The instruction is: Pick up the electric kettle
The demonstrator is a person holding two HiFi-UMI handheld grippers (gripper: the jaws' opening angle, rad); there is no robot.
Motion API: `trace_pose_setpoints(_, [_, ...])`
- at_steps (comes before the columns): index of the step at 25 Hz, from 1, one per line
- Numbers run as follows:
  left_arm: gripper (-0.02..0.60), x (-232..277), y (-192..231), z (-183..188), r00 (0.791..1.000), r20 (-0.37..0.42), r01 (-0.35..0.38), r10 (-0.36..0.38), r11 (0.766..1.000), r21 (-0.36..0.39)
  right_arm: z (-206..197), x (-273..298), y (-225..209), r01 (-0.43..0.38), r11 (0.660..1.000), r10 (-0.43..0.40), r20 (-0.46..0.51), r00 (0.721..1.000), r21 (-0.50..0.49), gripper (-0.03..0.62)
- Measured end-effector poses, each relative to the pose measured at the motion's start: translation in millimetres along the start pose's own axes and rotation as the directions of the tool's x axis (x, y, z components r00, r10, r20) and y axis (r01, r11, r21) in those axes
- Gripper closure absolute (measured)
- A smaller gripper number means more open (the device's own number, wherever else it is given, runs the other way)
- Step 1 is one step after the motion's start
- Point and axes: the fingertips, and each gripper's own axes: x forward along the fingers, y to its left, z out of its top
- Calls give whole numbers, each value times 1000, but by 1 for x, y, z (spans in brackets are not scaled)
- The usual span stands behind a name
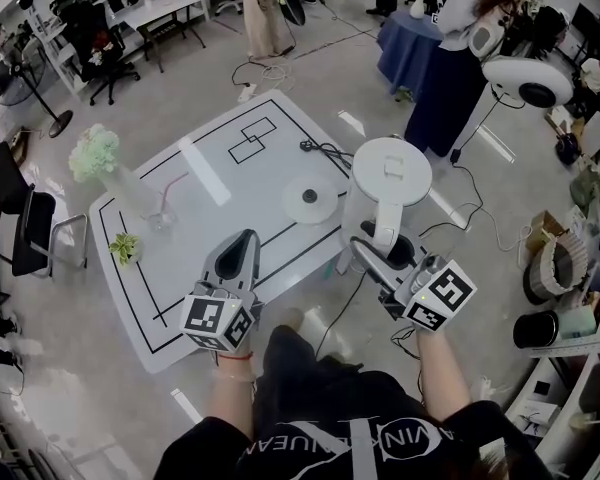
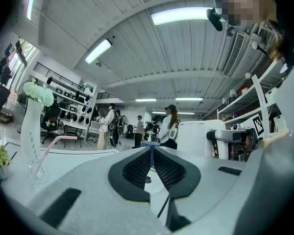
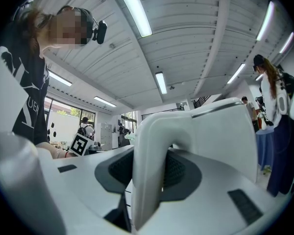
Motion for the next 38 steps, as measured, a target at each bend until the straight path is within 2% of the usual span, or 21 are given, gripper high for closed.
trace_pose_setpoints(38, [558,-24,-17,-2,1000,14,-20,20,1000,-1,-3,-31,11,24,1000,-24,11,1000,9,474])
